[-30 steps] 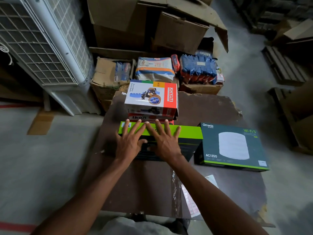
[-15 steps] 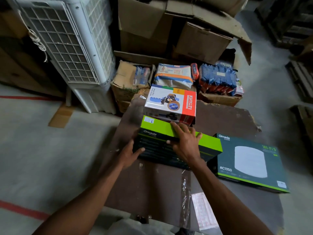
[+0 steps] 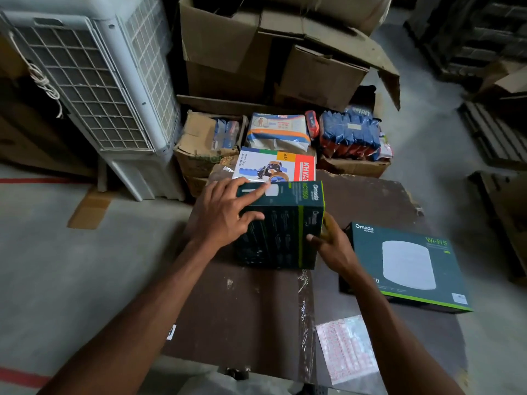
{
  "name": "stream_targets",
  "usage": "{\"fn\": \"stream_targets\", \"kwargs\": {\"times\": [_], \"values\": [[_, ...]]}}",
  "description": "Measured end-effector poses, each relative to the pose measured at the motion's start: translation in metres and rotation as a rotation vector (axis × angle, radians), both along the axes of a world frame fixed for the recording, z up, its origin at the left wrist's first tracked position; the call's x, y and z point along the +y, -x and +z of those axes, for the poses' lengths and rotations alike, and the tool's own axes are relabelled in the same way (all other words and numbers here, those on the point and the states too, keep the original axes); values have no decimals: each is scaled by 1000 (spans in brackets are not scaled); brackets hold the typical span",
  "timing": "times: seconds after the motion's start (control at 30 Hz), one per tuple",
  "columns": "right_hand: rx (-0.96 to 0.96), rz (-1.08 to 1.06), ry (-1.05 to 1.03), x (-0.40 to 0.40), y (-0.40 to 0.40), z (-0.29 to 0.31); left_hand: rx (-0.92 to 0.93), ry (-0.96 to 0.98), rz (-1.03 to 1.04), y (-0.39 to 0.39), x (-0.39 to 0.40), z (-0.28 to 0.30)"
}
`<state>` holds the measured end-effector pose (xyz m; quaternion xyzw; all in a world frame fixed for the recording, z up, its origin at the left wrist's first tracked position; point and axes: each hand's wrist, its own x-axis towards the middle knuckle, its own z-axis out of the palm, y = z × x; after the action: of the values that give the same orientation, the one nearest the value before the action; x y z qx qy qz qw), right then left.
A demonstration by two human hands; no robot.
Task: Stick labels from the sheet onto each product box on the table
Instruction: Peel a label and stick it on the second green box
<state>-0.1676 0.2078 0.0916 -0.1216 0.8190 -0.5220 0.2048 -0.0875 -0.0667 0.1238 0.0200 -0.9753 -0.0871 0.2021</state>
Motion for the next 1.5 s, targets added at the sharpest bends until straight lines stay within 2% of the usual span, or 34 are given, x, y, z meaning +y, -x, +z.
{"fn": "stream_targets", "kwargs": {"times": [0.07,0.2,0.27,0.37,0.43,0.5,0.77,1.03,1.13,1.27,1.33,1.43,1.5], "values": [[1,-27,64,3,-9,0,-33,81,-45,5,11,6],[271,-133,88,-1,-21,9,-70,155,-65,7,28,4],[470,-134,-65,-6,-21,16,-57,153,-42,7,34,-1],[820,-89,-459,-7,-20,16,-38,147,-32,7,40,-8],[944,2,-575,-11,-22,15,-31,153,-21,6,41,-12],[971,54,-620,-19,-23,13,-30,156,-6,6,42,-14],[1034,-47,-593,-32,-25,11,-32,153,12,2,52,-13],[1031,-5,-666,-32,-22,11,8,111,-2,4,52,-10],[1000,-31,-613,-34,-21,11,-18,135,-1,4,58,-6],[965,19,-553,-31,-25,15,12,36,-8,6,59,-11],[925,30,-432,-26,-27,16,37,22,-1,6,59,-13],[905,-126,-188,-12,-37,9,87,6,0,6,59,-16],[907,-276,-150,7,-46,3,107,-16,7,9,58,-17]]}}
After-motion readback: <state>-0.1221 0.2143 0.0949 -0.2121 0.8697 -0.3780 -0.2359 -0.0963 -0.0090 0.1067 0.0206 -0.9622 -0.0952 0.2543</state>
